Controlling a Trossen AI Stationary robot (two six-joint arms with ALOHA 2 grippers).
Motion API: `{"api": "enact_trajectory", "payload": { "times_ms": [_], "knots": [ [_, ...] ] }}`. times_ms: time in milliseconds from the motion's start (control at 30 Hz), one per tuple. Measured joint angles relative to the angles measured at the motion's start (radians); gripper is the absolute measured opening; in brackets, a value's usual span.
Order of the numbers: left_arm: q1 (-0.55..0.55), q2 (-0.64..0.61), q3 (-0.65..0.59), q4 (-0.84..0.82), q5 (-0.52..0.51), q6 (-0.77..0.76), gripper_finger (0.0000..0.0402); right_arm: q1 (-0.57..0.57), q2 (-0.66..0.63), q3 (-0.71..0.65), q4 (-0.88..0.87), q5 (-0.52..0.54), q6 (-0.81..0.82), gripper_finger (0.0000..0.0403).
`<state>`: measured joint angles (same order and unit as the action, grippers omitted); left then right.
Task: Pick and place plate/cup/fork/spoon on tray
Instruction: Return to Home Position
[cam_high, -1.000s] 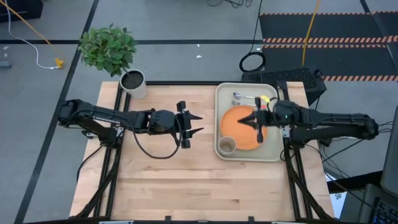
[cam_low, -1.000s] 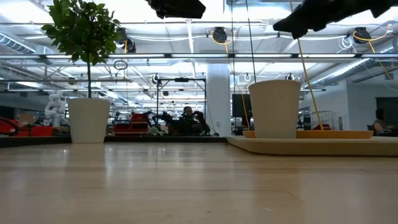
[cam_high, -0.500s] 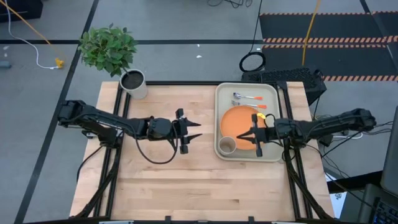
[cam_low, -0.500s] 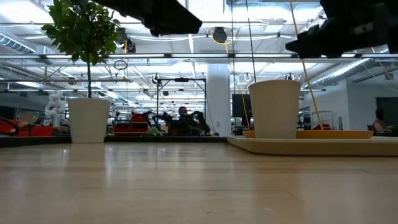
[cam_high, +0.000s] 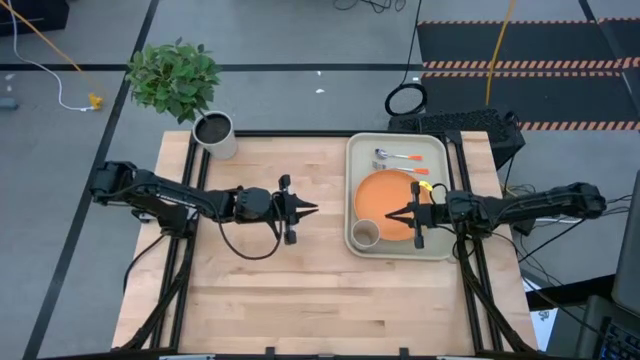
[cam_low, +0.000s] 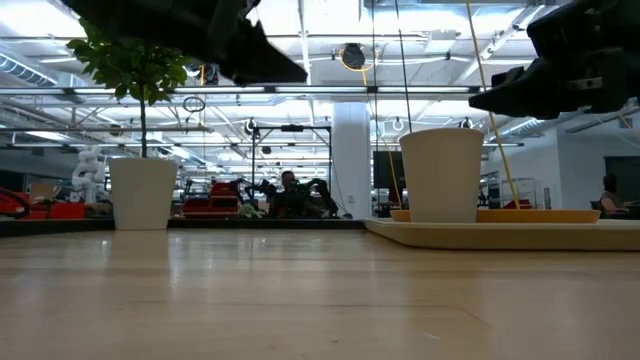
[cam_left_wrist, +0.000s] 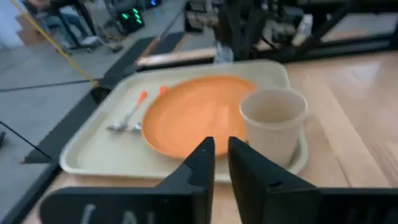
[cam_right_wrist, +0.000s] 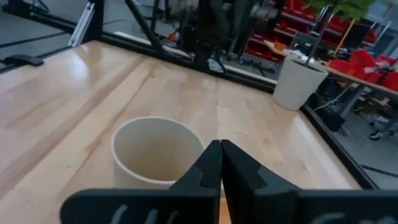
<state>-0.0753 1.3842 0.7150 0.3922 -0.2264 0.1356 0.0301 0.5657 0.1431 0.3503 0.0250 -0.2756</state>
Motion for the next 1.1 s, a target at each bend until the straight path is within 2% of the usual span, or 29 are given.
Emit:
{"api": "enact_trajectory", "payload": {
  "times_ms": [200, 400, 633, 933, 1100],
  "knots": [
    [0.037, -0.026, -0.07, 0.066, 0.067, -0.001, 0.0005, -0.018, -0.014, -0.025, 0.014, -0.009, 0.001, 0.0],
    [0.063, -0.077, -0.116, 0.089, 0.076, -0.01, 0.0014, -0.018, -0.028, -0.072, 0.043, -0.028, 0.026, 0.0],
    [0.071, -0.173, -0.166, 0.087, 0.076, -0.012, 0.0007, 0.004, -0.08, -0.095, 0.038, -0.029, 0.052, 0.0],
    [0.037, -0.285, -0.268, 0.089, 0.068, -0.072, 0.0006, 0.083, -0.225, -0.097, -0.035, -0.018, 0.05, 0.0],
    [0.007, -0.343, -0.312, 0.099, 0.017, -0.085, 0.0008, 0.103, -0.326, -0.098, -0.134, 0.0, 0.052, 0.0]
  ]
}}
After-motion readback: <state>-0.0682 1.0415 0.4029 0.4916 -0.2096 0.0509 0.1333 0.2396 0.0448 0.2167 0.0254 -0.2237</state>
